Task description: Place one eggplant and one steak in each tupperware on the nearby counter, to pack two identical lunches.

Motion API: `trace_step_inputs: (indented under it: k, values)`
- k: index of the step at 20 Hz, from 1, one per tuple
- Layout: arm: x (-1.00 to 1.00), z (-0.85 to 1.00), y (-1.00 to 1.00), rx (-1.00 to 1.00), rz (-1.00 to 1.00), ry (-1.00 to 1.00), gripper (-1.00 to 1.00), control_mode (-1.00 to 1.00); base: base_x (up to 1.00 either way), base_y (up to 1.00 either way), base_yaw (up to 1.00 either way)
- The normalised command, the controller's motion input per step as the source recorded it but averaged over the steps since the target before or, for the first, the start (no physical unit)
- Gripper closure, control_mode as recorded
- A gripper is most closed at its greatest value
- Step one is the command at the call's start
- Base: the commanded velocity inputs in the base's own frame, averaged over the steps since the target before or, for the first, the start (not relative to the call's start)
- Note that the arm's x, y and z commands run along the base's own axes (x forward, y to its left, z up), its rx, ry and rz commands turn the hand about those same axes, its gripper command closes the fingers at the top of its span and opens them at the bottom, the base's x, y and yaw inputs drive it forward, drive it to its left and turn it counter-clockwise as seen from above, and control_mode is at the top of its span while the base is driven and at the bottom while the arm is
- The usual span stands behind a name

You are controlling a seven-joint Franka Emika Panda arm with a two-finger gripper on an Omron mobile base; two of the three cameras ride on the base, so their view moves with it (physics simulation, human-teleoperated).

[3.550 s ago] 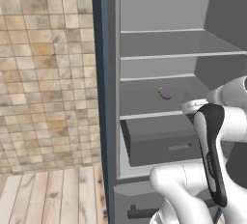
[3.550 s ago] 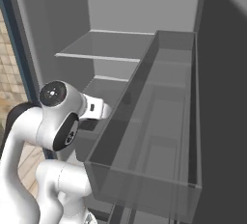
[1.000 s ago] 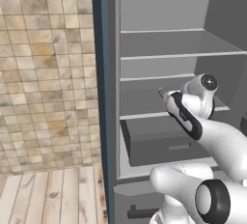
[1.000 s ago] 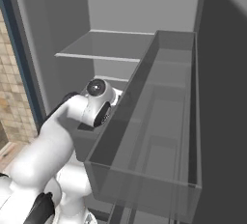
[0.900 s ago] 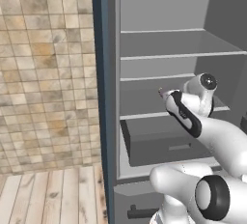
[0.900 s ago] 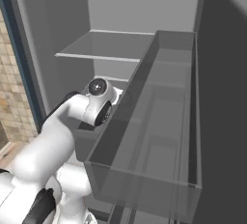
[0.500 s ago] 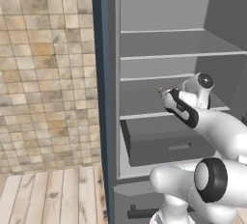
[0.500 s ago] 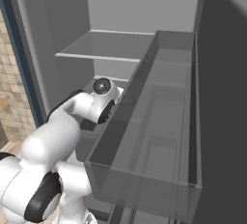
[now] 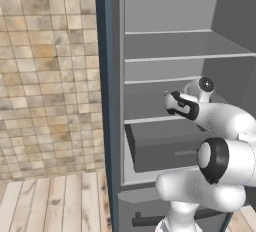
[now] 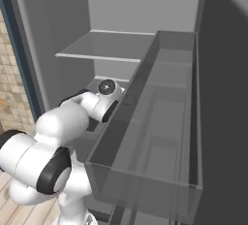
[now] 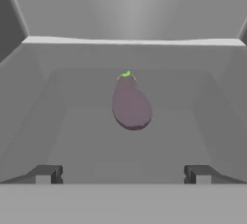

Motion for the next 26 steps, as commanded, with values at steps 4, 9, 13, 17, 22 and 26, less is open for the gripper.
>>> trace_step_inputs:
  k: [4, 9, 13, 17, 22, 26]
  values:
    - [0.34, -0.14, -0.10, 0.00, 0.00, 0.00, -1.00, -1.00, 0.00, 0.00, 0.00]
    - [0.34, -0.14, -0.06, 0.00, 0.00, 0.00, -1.00, -1.00, 0.00, 0.00, 0.00]
    - [0.34, -0.10, -0.06, 0.00, 0.00, 0.00, -1.00, -1.00, 0.00, 0.00, 0.00]
    - [0.32, -0.10, -0.07, 0.00, 0.00, 0.00, -1.00, -1.00, 0.00, 0.00, 0.00]
    - [0.27, -0.20, -0.07, 0.00, 0.00, 0.00, -1.00, -1.00, 0.00, 0.00, 0.00]
    - [0.19, -0.36, 0.00, 0.00, 0.00, 0.00, -1.00, -1.00, 0.00, 0.00, 0.00]
